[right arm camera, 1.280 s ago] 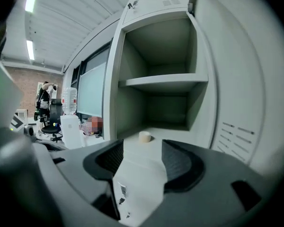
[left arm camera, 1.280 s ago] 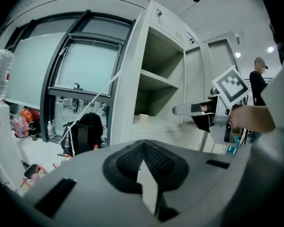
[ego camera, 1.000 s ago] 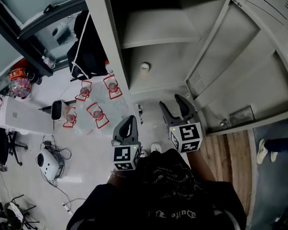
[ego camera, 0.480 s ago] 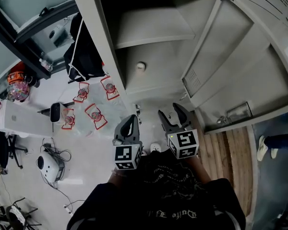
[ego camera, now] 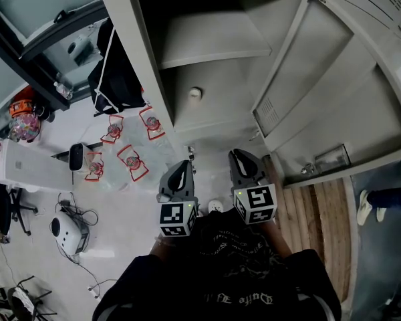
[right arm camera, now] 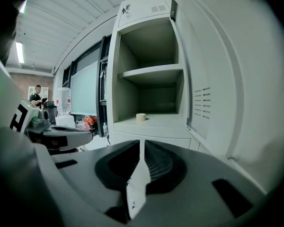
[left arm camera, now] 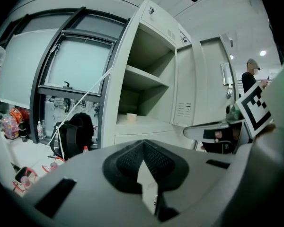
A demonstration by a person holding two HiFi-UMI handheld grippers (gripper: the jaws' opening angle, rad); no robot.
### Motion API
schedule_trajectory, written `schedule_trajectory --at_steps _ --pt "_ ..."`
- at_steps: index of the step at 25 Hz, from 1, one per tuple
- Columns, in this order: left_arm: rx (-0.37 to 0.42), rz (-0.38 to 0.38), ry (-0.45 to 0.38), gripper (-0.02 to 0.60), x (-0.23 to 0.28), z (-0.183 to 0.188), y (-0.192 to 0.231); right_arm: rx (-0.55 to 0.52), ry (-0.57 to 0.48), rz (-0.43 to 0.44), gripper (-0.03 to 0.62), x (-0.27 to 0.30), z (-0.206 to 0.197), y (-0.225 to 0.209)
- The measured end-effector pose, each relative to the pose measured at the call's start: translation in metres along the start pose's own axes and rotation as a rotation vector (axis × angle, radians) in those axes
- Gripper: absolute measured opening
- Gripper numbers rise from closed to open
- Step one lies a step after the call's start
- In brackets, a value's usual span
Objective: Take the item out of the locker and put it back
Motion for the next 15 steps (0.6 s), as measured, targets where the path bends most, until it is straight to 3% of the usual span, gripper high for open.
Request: schedule_trajectory --at_steps 3,15 --pt "0.0 -0.01 0.004 0.006 -0.0007 0.0006 -0.0027 -0.011 0.002 -0.005 0.006 -0.0016 -0.0024 0.0009" --pt "0.004 -0.019 0.0 0.006 0.0003 0.001 -0.006 -0.024 -0.025 -0.036 0.005 -0.0055 -0.0005 -0.0008"
Point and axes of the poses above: the fingertips, and each gripper's own axes: x forward along the fingers, y to its left, z out of its top, the point moved 3 cm from there along -x, backward along the fingers, and after that the axes turned 9 degrees about -y, right-handed, at the moved point
